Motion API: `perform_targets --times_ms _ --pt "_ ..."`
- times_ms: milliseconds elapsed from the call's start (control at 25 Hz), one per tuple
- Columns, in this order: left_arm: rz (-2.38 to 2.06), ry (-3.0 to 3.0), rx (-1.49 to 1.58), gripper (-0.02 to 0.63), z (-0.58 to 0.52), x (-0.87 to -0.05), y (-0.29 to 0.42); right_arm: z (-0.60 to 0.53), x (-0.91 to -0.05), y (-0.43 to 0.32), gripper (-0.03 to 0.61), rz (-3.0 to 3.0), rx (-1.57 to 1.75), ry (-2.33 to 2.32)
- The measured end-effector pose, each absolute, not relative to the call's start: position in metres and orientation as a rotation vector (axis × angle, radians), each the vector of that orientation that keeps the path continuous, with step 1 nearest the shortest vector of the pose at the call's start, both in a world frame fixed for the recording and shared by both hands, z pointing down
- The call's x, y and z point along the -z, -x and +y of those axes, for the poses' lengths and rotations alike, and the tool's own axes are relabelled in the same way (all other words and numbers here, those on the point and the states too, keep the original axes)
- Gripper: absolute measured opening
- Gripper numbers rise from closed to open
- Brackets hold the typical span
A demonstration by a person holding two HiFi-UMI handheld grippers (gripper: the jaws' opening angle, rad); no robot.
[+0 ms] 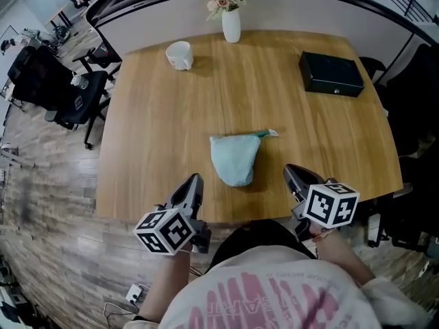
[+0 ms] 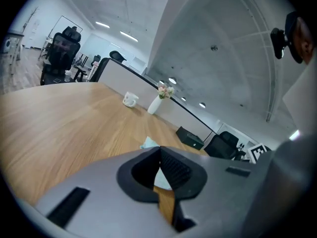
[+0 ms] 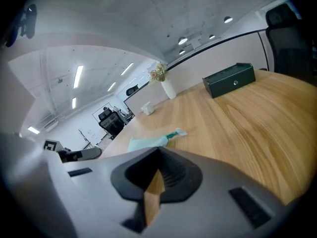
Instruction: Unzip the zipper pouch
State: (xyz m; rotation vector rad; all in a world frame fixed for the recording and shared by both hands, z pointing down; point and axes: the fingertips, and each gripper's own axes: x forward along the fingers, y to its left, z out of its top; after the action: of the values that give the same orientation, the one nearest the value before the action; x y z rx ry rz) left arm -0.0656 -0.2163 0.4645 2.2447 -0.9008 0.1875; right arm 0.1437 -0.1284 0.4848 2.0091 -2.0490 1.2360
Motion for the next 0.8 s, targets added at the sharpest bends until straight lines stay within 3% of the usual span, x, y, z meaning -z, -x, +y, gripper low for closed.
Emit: perform_targets --times_ms 280,320,440,640,800 --pt "-0.899 -2.180 -0.253 0.020 -0.282 -0.484 0.032 -0.196 -0.483 -0.187 -0.003 -2.095 -1.235 -1.959" --pt "-0.892 -2.168 -0.252 0.043 -0.290 -0.487 0.027 -0.205 -0.482 -0.193 -0.003 -2.104 -1.234 -1.950" --pt "-0.910 -2.117 -0.240 0.221 -0.320 -0.492 0.018 -0.227 -0.481 -0.207 -0.003 -2.131 -1.228 -1.916" --pt "-0.577 -1.966 -0.387 0.388 -0.323 -0.515 -0.026 -0.254 -0.489 -0.221 -0.003 -2.180 -1.269 -1.856" --pt "-0.381 -1.844 -0.572 0.403 -0.303 -0.537 -0.051 -0.266 -0.498 -0.227 -0.003 -2.209 -1.303 -1.816"
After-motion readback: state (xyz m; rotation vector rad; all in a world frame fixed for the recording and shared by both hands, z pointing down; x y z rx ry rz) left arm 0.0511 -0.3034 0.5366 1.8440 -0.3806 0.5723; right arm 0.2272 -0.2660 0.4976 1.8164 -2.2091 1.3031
